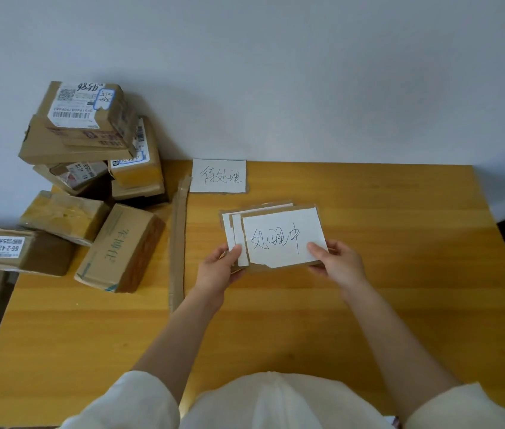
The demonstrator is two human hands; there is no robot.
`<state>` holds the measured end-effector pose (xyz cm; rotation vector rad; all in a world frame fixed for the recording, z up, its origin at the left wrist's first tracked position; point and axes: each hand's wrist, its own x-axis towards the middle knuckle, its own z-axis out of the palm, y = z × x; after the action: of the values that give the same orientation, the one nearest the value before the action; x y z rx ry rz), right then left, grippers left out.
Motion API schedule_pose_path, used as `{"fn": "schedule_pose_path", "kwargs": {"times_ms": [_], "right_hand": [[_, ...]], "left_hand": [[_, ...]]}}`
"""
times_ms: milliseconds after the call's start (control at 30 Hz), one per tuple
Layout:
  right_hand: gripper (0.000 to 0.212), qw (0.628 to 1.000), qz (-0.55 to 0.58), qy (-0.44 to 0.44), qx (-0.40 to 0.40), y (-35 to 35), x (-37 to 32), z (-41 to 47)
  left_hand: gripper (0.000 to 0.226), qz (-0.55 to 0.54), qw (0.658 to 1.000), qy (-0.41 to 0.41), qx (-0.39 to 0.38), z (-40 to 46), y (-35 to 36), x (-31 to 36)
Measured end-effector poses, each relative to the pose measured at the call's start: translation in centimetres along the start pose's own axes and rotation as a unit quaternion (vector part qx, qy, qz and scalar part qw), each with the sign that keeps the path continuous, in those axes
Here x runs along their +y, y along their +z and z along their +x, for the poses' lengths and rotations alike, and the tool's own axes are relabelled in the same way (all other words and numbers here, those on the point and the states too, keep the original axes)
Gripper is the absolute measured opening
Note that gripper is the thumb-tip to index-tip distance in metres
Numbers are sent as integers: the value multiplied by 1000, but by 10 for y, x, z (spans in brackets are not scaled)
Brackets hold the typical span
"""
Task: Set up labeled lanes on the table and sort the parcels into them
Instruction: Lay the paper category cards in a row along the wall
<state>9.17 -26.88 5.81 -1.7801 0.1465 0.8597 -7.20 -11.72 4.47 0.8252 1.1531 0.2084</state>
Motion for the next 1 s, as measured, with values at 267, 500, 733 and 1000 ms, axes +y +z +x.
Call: {"fn": "schedule_pose_path", "kwargs": {"times_ms": [267, 500, 733, 1000], "right_hand": [[23, 997, 65, 32, 8, -28, -17, 46], [19, 986, 153, 50, 34, -24, -50, 108], [27, 991, 102, 84, 38, -8, -58, 159], [35, 996, -4, 86, 31, 11, -50, 177]], "left_hand": [[29, 25, 996, -9, 79, 21, 24, -7], [29, 59, 993, -30, 98, 46, 35, -11], [28, 95, 991, -47, 84, 67, 42, -12], [20, 114, 988, -67, 78, 80, 49, -13]]}}
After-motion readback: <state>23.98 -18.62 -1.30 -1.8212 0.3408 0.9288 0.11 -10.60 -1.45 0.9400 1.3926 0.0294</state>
